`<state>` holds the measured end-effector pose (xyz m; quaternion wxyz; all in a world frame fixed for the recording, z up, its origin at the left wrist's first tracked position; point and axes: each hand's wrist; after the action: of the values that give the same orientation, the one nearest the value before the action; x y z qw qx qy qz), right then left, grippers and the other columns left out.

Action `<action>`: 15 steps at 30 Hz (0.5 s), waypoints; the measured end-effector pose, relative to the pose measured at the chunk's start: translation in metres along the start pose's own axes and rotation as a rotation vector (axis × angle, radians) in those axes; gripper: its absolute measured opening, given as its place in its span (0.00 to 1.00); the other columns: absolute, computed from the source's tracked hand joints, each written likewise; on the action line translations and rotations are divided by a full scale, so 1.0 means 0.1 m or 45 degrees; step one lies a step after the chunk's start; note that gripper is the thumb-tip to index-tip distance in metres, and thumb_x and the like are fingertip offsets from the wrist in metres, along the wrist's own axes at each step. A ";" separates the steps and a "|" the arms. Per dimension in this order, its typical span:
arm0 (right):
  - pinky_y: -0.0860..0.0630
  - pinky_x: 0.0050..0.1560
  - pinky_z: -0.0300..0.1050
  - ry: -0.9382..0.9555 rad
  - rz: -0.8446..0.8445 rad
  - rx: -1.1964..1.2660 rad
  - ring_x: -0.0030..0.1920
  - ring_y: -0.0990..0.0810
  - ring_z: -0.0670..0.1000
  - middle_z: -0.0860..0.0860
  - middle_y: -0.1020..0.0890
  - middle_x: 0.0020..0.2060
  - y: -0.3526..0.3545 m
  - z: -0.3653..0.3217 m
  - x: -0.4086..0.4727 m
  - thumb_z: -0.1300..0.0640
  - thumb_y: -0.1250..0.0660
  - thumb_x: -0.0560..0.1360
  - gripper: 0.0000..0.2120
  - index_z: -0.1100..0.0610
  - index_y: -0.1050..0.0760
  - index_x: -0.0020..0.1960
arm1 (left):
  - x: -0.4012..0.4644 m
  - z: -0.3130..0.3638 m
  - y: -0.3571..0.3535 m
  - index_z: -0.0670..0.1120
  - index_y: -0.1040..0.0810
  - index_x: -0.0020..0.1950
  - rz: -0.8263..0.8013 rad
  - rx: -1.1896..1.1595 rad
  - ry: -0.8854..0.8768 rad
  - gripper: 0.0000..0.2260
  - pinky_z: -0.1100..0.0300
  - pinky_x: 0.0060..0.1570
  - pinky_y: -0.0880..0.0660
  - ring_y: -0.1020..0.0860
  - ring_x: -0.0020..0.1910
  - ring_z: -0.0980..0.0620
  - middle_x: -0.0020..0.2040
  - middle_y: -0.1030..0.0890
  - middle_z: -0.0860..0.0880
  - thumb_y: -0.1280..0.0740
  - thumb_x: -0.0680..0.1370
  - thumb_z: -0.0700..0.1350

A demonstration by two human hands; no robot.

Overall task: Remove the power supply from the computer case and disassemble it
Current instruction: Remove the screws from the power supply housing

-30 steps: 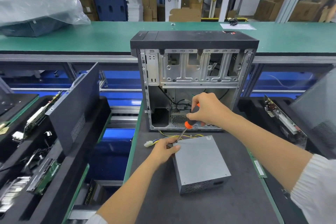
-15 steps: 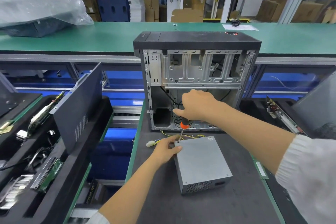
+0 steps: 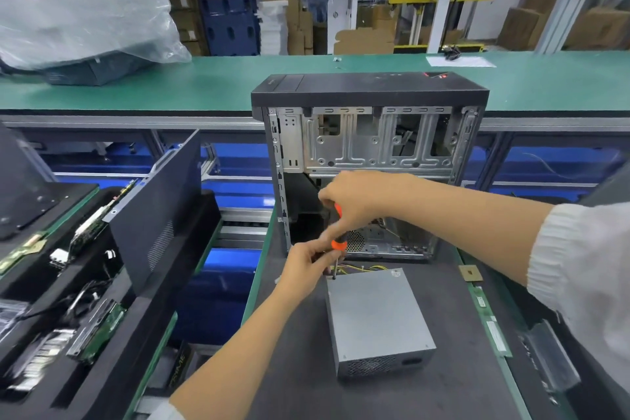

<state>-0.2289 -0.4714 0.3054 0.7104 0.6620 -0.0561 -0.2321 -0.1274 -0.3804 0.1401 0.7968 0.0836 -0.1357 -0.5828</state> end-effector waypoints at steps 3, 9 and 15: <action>0.35 0.26 0.41 -0.145 0.016 -0.002 0.27 0.25 0.49 0.49 0.25 0.26 0.01 0.03 -0.03 0.31 0.45 0.75 0.29 0.55 0.30 0.33 | -0.01 0.00 -0.03 0.42 0.15 0.50 0.069 0.022 0.002 0.05 0.70 0.36 0.29 0.25 0.33 0.62 0.40 0.16 0.47 0.31 0.78 0.40; 0.23 0.35 0.43 0.124 -0.303 0.198 0.45 0.23 0.53 0.50 0.26 0.47 0.16 0.05 -0.02 0.60 0.32 0.74 0.13 0.53 0.28 0.57 | 0.02 0.04 -0.11 0.42 0.21 0.42 0.196 0.096 0.014 0.07 0.64 0.39 0.27 0.24 0.35 0.56 0.35 0.21 0.49 0.25 0.73 0.44; 0.24 0.33 0.44 -0.099 -0.090 -0.009 0.29 0.22 0.52 0.52 0.25 0.30 0.10 0.01 -0.03 0.36 0.46 0.78 0.27 0.59 0.30 0.38 | 0.04 0.09 -0.15 0.45 0.23 0.41 0.129 0.128 -0.023 0.07 0.69 0.37 0.31 0.28 0.32 0.60 0.33 0.24 0.55 0.26 0.75 0.44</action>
<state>-0.2299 -0.4709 0.3158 0.7014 0.6515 -0.0594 -0.2829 -0.1426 -0.3885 0.1452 0.8188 0.1113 -0.1760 -0.5349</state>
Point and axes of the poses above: each hand's wrist, its own x-axis towards the middle knuckle, its own y-axis out of the back of the hand, z = x × y
